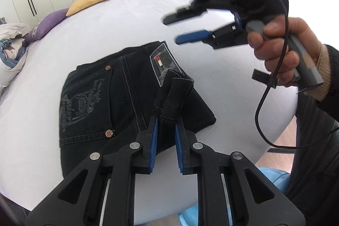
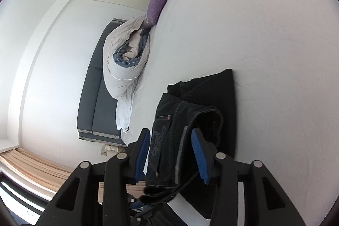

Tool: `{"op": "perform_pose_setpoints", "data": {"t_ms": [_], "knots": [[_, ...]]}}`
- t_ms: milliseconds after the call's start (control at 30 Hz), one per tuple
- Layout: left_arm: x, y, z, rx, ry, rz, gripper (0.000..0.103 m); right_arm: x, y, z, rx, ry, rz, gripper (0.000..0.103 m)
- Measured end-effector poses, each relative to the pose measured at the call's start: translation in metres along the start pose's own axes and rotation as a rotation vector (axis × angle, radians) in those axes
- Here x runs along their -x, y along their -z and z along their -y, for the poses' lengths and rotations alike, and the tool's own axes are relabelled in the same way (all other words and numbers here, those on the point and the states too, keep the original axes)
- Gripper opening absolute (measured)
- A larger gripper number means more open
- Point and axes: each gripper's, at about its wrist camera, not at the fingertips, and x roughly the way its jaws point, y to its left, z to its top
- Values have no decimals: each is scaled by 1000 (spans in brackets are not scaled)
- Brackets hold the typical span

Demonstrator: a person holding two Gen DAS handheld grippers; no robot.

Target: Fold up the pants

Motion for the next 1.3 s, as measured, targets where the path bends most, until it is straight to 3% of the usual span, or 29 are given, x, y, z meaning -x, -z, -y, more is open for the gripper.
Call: {"op": "perform_pose_setpoints", "data": {"t_ms": [200, 400, 567, 733, 767, 900, 933, 1100, 1167, 1267, 1300], "knots": [[-21, -6, 37, 33, -1, -37, 17, -19, 6, -6, 15, 4, -49, 45], [-26, -12, 40, 109, -25, 19, 19, -18, 5, 10, -18, 72, -46, 45], [-35, -7, 65, 15, -72, 11, 23, -18, 4, 19, -15, 176, -56, 45], [-40, -3, 58, 48, -35, 14, 23, -46, 1, 23, 23, 250, -130, 47], [-37, -6, 57, 45, -36, 15, 23, -53, 1, 22, 36, 253, -149, 45], [-36, -8, 58, 42, -38, 18, 23, -73, -4, 14, 110, 294, -180, 17], [-36, -9, 56, 44, -36, 21, 23, -73, -8, 13, 105, 278, -167, 11], [-22, -21, 61, 31, -28, 82, 23, -59, -25, -18, 196, 229, -74, 11], [-31, -23, 65, 20, -17, 69, 23, -57, -30, -20, 188, 206, -58, 11], [-49, -14, 66, 28, -13, 31, 23, -66, -29, 11, 65, 185, -123, 11], [-48, -12, 65, 35, -8, 33, 23, -68, -25, 24, 34, 212, -143, 17]]}}
